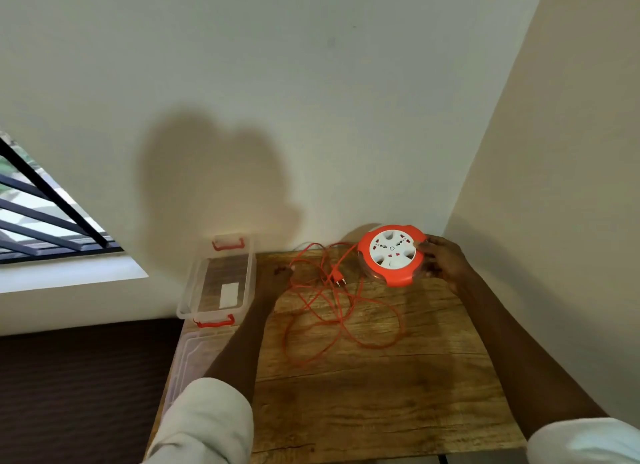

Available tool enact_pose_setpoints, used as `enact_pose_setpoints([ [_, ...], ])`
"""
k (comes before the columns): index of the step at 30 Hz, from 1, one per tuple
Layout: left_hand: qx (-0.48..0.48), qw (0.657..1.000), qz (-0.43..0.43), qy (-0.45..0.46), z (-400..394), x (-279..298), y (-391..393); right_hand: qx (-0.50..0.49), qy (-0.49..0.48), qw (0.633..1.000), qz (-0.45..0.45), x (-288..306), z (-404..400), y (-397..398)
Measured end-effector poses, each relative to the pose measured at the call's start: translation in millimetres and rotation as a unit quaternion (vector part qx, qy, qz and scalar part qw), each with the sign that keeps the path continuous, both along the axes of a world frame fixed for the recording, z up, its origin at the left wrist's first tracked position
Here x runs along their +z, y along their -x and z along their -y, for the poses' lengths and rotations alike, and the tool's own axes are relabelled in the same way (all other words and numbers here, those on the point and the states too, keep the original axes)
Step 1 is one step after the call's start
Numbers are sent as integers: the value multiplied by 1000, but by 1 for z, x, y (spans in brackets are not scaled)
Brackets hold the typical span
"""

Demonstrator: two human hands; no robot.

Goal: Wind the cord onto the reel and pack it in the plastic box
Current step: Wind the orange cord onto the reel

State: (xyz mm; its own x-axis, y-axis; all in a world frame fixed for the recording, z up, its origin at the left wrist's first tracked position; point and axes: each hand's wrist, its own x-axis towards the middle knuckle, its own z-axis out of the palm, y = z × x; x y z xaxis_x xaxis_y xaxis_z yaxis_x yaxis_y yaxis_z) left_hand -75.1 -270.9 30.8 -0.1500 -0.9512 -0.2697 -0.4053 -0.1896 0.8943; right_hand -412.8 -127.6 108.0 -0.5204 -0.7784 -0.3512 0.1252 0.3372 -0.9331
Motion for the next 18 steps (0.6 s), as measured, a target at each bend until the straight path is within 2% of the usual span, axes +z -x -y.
enact_pose_setpoints([
  [4,-58,997,-1,58,13,38,7,8,4,1000,-10,-5,9,-2],
  [8,-119,991,19,65,18,60,14,9,-6,1000,-9,-11,22,-5],
  [11,-138,988,52,55,21,68,19,14,-22,1000,-5,-18,30,-7],
  [15,-195,973,120,18,20,76,23,71,-26,997,-1,-15,31,-18],
  [18,-186,975,112,-36,10,84,25,106,-23,994,0,-17,29,-24],
])
